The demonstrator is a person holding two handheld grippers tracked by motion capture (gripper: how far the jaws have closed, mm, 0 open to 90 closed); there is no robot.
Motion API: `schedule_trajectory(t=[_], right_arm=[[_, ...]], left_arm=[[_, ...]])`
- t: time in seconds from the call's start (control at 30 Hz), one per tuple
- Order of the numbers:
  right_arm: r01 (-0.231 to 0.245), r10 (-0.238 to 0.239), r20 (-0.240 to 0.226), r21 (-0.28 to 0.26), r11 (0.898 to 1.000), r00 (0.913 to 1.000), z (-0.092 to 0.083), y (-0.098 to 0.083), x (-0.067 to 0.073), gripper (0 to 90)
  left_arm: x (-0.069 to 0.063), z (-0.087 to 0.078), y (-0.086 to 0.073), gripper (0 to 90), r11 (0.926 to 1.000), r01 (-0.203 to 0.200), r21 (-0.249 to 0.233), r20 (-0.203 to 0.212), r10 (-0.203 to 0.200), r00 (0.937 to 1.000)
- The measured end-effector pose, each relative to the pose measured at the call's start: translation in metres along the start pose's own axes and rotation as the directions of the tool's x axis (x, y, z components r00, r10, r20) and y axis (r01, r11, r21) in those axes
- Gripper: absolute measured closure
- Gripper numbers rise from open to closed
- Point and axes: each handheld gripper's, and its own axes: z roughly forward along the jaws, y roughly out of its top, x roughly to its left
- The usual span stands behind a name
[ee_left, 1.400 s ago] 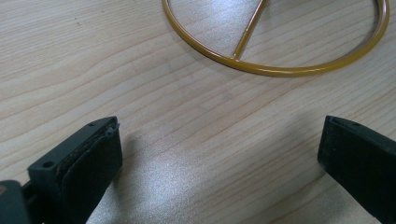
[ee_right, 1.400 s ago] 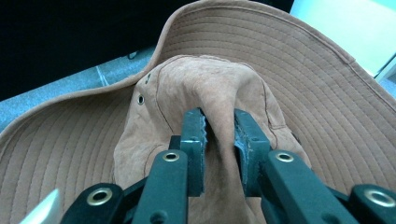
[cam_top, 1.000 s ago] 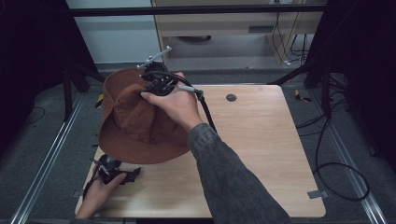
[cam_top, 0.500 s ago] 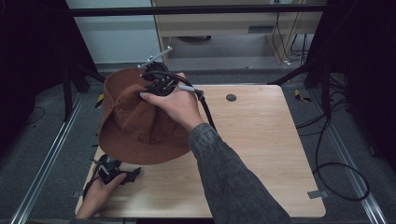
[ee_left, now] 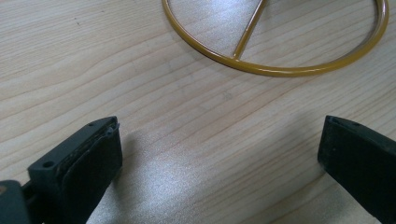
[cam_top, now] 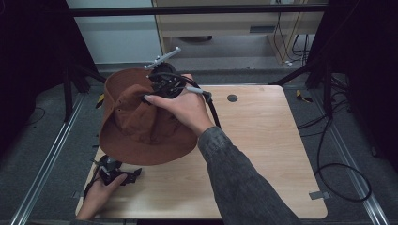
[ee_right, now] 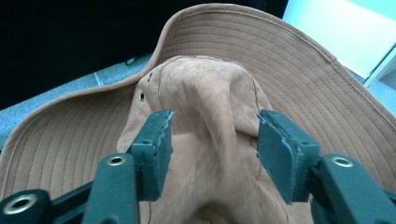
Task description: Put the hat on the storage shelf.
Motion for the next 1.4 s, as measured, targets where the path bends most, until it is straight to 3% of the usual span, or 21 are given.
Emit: schedule_trajectory(t=[0.37,0.5,0.6,0.73,0.93,1.1,1.4], right_arm=[[-0.016,0.016,0.013,-0.024,1.0,0.9998,-0.021,-0.016,-0.007,35.0],[-0.03,0.031,0.038,-0.032,0.999,0.9988,-0.033,-0.023,-0.01,25.4],[-0.038,0.038,0.073,-0.006,0.999,0.9966,-0.037,-0.027,-0.01,15.0],[-0.054,0.056,0.067,-0.026,0.998,0.9962,-0.045,-0.036,-0.011,9.5],[-0.056,0.06,0.072,-0.06,0.997,0.9956,-0.059,-0.046,-0.016,7.6],[-0.054,0.058,0.081,-0.058,0.997,0.995,-0.067,-0.055,-0.021,6.8],[-0.105,0.115,0.109,-0.089,0.99,0.9875,-0.088,-0.086,-0.038,6.5]], left_arm=[[0.0,0.0,0.0,0.0,1.0,0.006,-0.006,0.002,-0.006,1.0],[0.0,0.0,0.0,0.0,1.0,0.007,-0.006,0.0,-0.007,1.0],[-0.001,-0.001,-0.001,0.0,0.9999,0.011,-0.007,-0.005,-0.011,0.9999],[-0.001,-0.001,-0.001,0.0,0.9999,0.015,-0.006,0.001,-0.015,0.9999],[-0.001,0.0,-0.001,0.0,0.9998,0.013,-0.016,-0.005,-0.013,0.9999],[-0.001,-0.001,-0.001,0.0,0.9999,0.012,-0.011,-0.001,-0.012,0.9999],[-0.001,-0.001,-0.002,0.0,0.9999,0.012,-0.011,-0.002,-0.012,0.9999]])
